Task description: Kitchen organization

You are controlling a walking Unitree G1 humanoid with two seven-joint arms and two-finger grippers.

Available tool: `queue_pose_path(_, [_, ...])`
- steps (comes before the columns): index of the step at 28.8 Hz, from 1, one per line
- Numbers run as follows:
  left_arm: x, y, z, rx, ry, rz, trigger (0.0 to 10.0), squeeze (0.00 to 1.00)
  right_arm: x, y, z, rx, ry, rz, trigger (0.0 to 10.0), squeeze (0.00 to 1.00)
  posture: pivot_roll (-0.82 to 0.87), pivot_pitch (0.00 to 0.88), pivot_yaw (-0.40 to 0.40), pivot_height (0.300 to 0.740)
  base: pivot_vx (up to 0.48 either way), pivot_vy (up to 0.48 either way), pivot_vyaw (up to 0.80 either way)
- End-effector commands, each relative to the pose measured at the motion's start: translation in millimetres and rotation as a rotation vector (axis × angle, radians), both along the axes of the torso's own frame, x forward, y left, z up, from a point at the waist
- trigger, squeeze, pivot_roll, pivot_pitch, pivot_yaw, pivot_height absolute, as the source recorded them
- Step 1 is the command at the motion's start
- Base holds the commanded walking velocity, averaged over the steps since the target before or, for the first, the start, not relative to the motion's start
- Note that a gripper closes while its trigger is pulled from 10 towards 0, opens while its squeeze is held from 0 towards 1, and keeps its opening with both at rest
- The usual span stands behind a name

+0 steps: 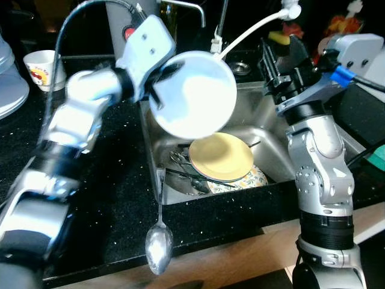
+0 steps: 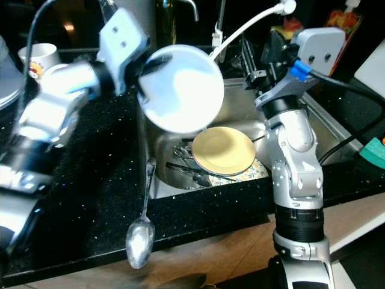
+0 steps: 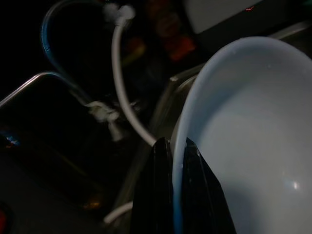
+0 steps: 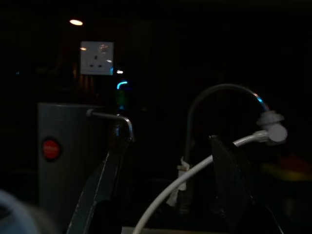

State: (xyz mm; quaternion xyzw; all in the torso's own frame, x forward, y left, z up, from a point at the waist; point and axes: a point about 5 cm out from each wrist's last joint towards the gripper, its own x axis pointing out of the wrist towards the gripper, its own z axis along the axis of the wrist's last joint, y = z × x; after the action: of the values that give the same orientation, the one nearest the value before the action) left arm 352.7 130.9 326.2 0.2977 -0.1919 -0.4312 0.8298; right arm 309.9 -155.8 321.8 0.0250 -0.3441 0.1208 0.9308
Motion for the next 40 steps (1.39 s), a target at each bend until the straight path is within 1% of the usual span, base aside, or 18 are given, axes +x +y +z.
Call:
queue_pose_path(1, [-7.2,8.8,9.5,-0.004,-0.005,-0.036,10.0,0.0,-1.2,-2.4,0.7,0.005,-0.004,-0.005,10.0,0.0,0.07,0.029,-0.058,0.74,0.0,0.0,0.0])
queue_pose_path(6, [-18.5,18.2,14.8,-0.008,0.02,-0.092,10.0,0.0,-0.7,-2.0,0.7,0.005,-0.005,-0.003,10.0,0.0,0.08,0.027,-0.061,0.74,0.0,0.0,0.0])
queue_pose_path(11, [-24.0,18.1,13.1,-0.001,0.039,-0.127,10.0,0.0,-0.4,-1.9,0.5,0.005,-0.004,-0.002,10.0,0.0,0.08,0.027,-0.061,0.74,0.0,0.0,0.0])
queue_pose_path(15, [-31.8,9.5,-6.8,0.056,0.093,-0.186,10.0,0.0,-0.4,-2.3,0.8,0.004,-0.005,-0.004,10.0,0.0,0.07,0.023,-0.06,0.74,0.0,0.0,0.0])
queue_pose_path(16, [-34.6,2.5,-22.9,0.081,0.138,-0.217,10.0,0.0,-0.6,-2.6,1.1,0.004,-0.006,-0.005,10.0,0.0,0.07,0.023,-0.06,0.74,0.0,0.0,0.0])
queue_pose_path(17, [-34.6,2.5,-22.9,0.081,0.138,-0.217,10.0,0.0,-0.6,-2.6,1.1,0.004,-0.006,-0.005,10.0,0.0,0.07,0.023,-0.06,0.74,0.0,0.0,0.0])
queue_pose_path(19, [-29.6,-10.4,-54.0,0.119,0.195,-0.194,10.0,0.0,-0.7,-2.9,1.9,0.002,-0.009,-0.006,10.0,0.0,0.07,0.018,-0.063,0.74,0.0,0.0,0.0])
queue_pose_path(20, [-29.6,-10.4,-54.0,0.119,0.195,-0.194,10.0,0.0,-0.7,-2.9,1.9,0.002,-0.009,-0.006,10.0,0.0,0.07,0.018,-0.063,0.74,0.0,0.0,0.0])
queue_pose_path(21, [-25.2,-16.3,-67.8,0.14,0.212,-0.163,10.0,0.0,-0.9,-2.7,2.7,0.001,-0.012,-0.005,10.0,0.0,0.07,0.018,-0.063,0.74,0.0,0.0,0.0])
queue_pose_path(23, [-25.2,-16.3,-67.8,0.14,0.212,-0.163,10.0,0.0,-0.9,-2.7,2.7,0.001,-0.012,-0.005,10.0,0.0,0.07,0.018,-0.063,0.74,0.0,0.0,0.0])
queue_pose_path(25, [-19.0,-19.4,-79.1,0.184,0.2,-0.106,10.0,0.0,-0.8,-2.5,3.1,0.0,-0.013,-0.005,10.0,0.0,0.07,0.011,-0.063,0.74,0.0,0.0,0.0])
queue_pose_path(26, [-8.1,-17.8,-86.5,0.239,0.166,-0.002,10.0,0.01,-0.9,-2.6,3.5,-0.001,-0.015,-0.005,10.0,0.0,0.07,0.011,-0.063,0.74,0.0,0.0,0.0])
queue_pose_path(27, [-0.8,-15.1,-90.1,0.285,0.134,0.075,10.0,0.02,-1.1,-2.6,3.7,-0.002,-0.016,-0.006,10.0,0.0,0.07,0.011,-0.063,0.74,0.0,0.0,0.0])
queue_pose_path(28, [-0.8,-15.1,-90.1,0.285,0.134,0.075,10.0,0.02,-1.1,-2.6,3.7,-0.002,-0.016,-0.006,10.0,0.0,0.07,0.011,-0.063,0.74,0.0,0.0,0.0])
queue_pose_path(29, [9.1,-6.0,-96.0,0.405,0.063,0.188,10.0,0.02,-1.0,-2.8,3.6,-0.001,-0.018,-0.007,10.0,0.0,0.07,0.004,-0.059,0.74,0.0,0.0,0.0])
queue_pose_path(32, [10.1,-1.8,-101.2,0.477,0.039,0.206,10.0,0.02,-0.9,-2.8,3.5,-0.001,-0.019,-0.007,10.0,0.0,0.07,0.004,-0.059,0.74,0.0,0.0,0.0])
queue_pose_path(35, [2.2,0.8,-112.3,0.586,0.029,0.169,10.0,0.01,-0.8,-3.0,3.5,0.001,-0.019,-0.007,10.0,0.0,0.07,0.004,-0.059,0.74,0.0,0.0,0.0])
queue_pose_path(40, [11.2,6.7,-106.3,0.58,-0.015,0.255,10.0,0.01,0.3,-3.7,3.9,0.001,-0.017,-0.008,10.0,0.0,0.07,0.006,-0.061,0.74,0.0,0.0,0.0])
